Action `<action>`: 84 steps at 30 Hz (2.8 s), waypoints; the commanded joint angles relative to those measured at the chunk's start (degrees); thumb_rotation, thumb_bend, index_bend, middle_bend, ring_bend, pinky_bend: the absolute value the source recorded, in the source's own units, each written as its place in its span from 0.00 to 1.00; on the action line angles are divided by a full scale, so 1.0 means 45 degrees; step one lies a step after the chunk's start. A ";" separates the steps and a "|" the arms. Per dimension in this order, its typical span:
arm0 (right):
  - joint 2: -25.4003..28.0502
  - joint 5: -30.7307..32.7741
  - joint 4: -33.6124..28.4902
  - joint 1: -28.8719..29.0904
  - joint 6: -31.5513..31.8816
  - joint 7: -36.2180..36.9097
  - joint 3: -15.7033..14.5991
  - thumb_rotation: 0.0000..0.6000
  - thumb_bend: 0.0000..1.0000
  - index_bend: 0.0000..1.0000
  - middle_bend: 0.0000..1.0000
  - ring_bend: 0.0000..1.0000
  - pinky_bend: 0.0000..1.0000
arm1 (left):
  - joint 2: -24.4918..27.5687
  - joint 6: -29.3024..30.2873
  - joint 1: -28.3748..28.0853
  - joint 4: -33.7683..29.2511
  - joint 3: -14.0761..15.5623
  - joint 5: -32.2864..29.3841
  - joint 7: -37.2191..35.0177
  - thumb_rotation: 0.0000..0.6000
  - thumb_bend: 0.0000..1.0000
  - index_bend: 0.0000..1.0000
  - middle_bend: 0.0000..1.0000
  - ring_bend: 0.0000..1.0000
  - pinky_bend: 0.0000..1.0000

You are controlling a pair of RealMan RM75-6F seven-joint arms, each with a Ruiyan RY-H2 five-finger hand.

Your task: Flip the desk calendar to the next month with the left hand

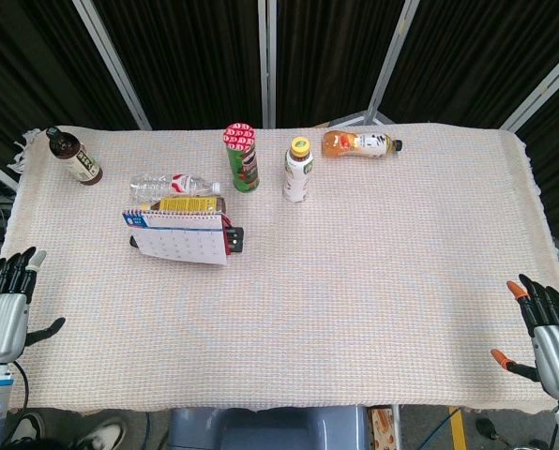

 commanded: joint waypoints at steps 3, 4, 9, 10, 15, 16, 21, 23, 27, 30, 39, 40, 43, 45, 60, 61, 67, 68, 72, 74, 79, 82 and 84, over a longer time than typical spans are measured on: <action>0.0002 -0.0010 0.0020 -0.0013 0.0019 0.0009 -0.0007 1.00 0.00 0.00 0.00 0.00 0.00 | -0.0009 0.0010 -0.0002 -0.0010 -0.0009 -0.0004 0.0024 1.00 0.00 0.00 0.00 0.00 0.00; 0.0001 0.0005 0.0038 -0.0019 0.0014 0.0008 -0.0008 1.00 0.00 0.00 0.00 0.00 0.00 | -0.0017 0.0003 -0.0005 -0.0013 -0.0014 -0.0021 0.0025 1.00 0.00 0.00 0.00 0.00 0.00; 0.0031 -0.0041 -0.0010 -0.0037 0.0076 0.0016 -0.0008 1.00 0.00 0.00 0.00 0.00 0.00 | -0.0046 -0.0092 -0.0041 -0.0008 -0.0001 -0.0046 -0.0004 1.00 0.00 0.00 0.00 0.00 0.00; 0.0028 -0.0025 -0.0018 -0.0038 0.0068 0.0011 -0.0005 1.00 0.00 0.00 0.00 0.00 0.00 | -0.0058 -0.0113 -0.0056 -0.0003 -0.0014 -0.0063 -0.0021 1.00 0.00 0.00 0.00 0.00 0.00; 0.0027 0.0081 -0.0025 -0.0032 -0.0005 -0.0003 0.0013 1.00 0.00 0.00 0.00 0.00 0.00 | -0.0370 0.0101 -0.0083 0.0143 -0.0227 -0.0083 -0.0283 1.00 0.26 0.00 0.06 0.11 0.11; 0.0033 0.0088 -0.0034 -0.0033 -0.0010 0.0007 0.0013 1.00 0.00 0.00 0.00 0.00 0.00 | -0.0538 0.0248 -0.0082 0.0238 -0.0334 -0.0077 -0.0397 1.00 0.35 0.00 0.14 0.20 0.19; 0.0101 0.0090 -0.0062 -0.0069 0.0053 0.0155 0.0019 1.00 0.00 0.00 0.00 0.00 0.00 | -0.1252 -0.0455 -0.0408 0.0371 -0.0753 -0.0893 -0.1721 1.00 0.73 0.00 0.60 0.63 0.56; 0.0144 0.0132 -0.0070 -0.0067 0.0032 0.0247 0.0033 1.00 0.00 0.00 0.00 0.00 0.00 | -0.1237 -0.1174 -0.0679 0.0148 -0.0870 -0.1435 -0.1871 1.00 0.76 0.00 0.63 0.66 0.59; 0.0213 0.0090 -0.0122 -0.0063 0.0080 0.0359 0.0056 1.00 0.00 0.00 0.00 0.00 0.00 | -0.1228 -0.2424 -0.1221 -0.0290 -0.1060 -0.2498 -0.1711 1.00 0.81 0.00 0.65 0.68 0.61; 0.0240 0.0102 -0.0147 -0.0067 0.0078 0.0401 0.0058 1.00 0.00 0.00 0.00 0.00 0.00 | -0.1335 -0.3113 -0.1582 -0.0460 -0.1220 -0.3285 -0.1462 1.00 0.81 0.00 0.65 0.68 0.61; 0.0326 0.0144 -0.0156 -0.0060 0.0028 0.0606 0.0063 1.00 0.00 0.00 0.00 0.00 0.00 | -0.2139 -0.4725 -0.2792 -0.0213 -0.1684 -0.5835 -0.0375 1.00 0.84 0.00 0.65 0.68 0.61; 0.0337 0.0169 -0.0149 -0.0057 0.0016 0.0651 0.0073 1.00 0.00 0.00 0.00 0.00 0.00 | -0.2292 -0.4839 -0.2954 -0.0119 -0.1708 -0.6148 -0.0152 1.00 0.84 0.00 0.65 0.68 0.61; 0.0366 0.0220 -0.0132 -0.0044 -0.0032 0.0750 0.0086 1.00 0.00 0.00 0.00 0.00 0.00 | -0.2640 -0.5045 -0.3285 0.0138 -0.1731 -0.6832 0.0302 1.00 0.84 0.00 0.65 0.68 0.61; 0.0388 0.0241 -0.0134 -0.0043 -0.0040 0.0804 0.0096 1.00 0.00 0.00 0.00 0.00 0.00 | -0.2920 -0.5068 -0.3470 0.0389 -0.1755 -0.7244 0.0548 1.00 0.84 0.00 0.65 0.68 0.61; 0.0427 0.0454 -0.0086 0.0012 -0.0247 0.1070 0.0148 1.00 0.00 0.00 0.00 0.00 0.00 | -0.4043 -0.6186 -0.4853 0.1818 -0.2140 -0.9500 0.1002 1.00 0.86 0.00 0.65 0.68 0.61; 0.0432 0.0464 -0.0084 0.0013 -0.0250 0.1087 0.0153 1.00 0.00 0.00 0.00 0.00 0.00 | -0.4145 -0.6200 -0.4961 0.1929 -0.2168 -0.9623 0.1059 1.00 0.86 0.00 0.65 0.68 0.61; 0.0447 0.0462 -0.0085 0.0013 -0.0247 0.1126 0.0161 1.00 0.00 0.00 0.00 0.00 0.00 | -0.4439 -0.6184 -0.5389 0.2223 -0.2267 -0.9963 0.1310 1.00 0.86 0.00 0.65 0.68 0.61; 0.0447 0.0462 -0.0081 0.0013 -0.0248 0.1130 0.0161 1.00 0.00 0.00 0.00 0.00 0.00 | -0.4474 -0.6178 -0.5450 0.2249 -0.2288 -0.9993 0.1338 1.00 0.86 0.00 0.65 0.68 0.61; 0.0436 0.0535 -0.0049 0.0025 -0.0303 0.1149 0.0179 1.00 0.00 0.00 0.00 0.00 0.00 | -0.4672 -0.6049 -0.5845 0.2237 -0.2491 -1.0017 0.1526 1.00 0.86 0.00 0.65 0.68 0.61; 0.0446 0.0527 -0.0056 0.0021 -0.0287 0.1178 0.0185 1.00 0.00 0.00 0.00 0.00 0.00 | -0.4779 -0.5974 -0.6051 0.2227 -0.2636 -1.0127 0.1584 1.00 0.86 0.00 0.65 0.68 0.61; 0.0451 0.0517 -0.0054 0.0008 -0.0283 0.1183 0.0172 1.00 0.00 0.00 0.00 0.00 0.00 | -0.4905 -0.5995 -0.6411 0.2348 -0.2753 -1.0292 0.1654 1.00 0.86 0.00 0.65 0.68 0.61; 0.0444 0.0516 -0.0063 0.0001 -0.0270 0.1148 0.0174 1.00 0.00 0.00 0.00 0.00 0.00 | -0.4891 -0.5933 -0.6585 0.2216 -0.2751 -1.0104 0.1696 1.00 0.86 0.00 0.65 0.68 0.61; 0.0446 0.0517 -0.0079 -0.0008 -0.0255 0.1136 0.0176 1.00 0.00 0.00 0.00 0.00 0.00 | -0.4843 -0.5835 -0.6610 0.2057 -0.2740 -0.9966 0.1666 1.00 0.86 0.00 0.65 0.68 0.61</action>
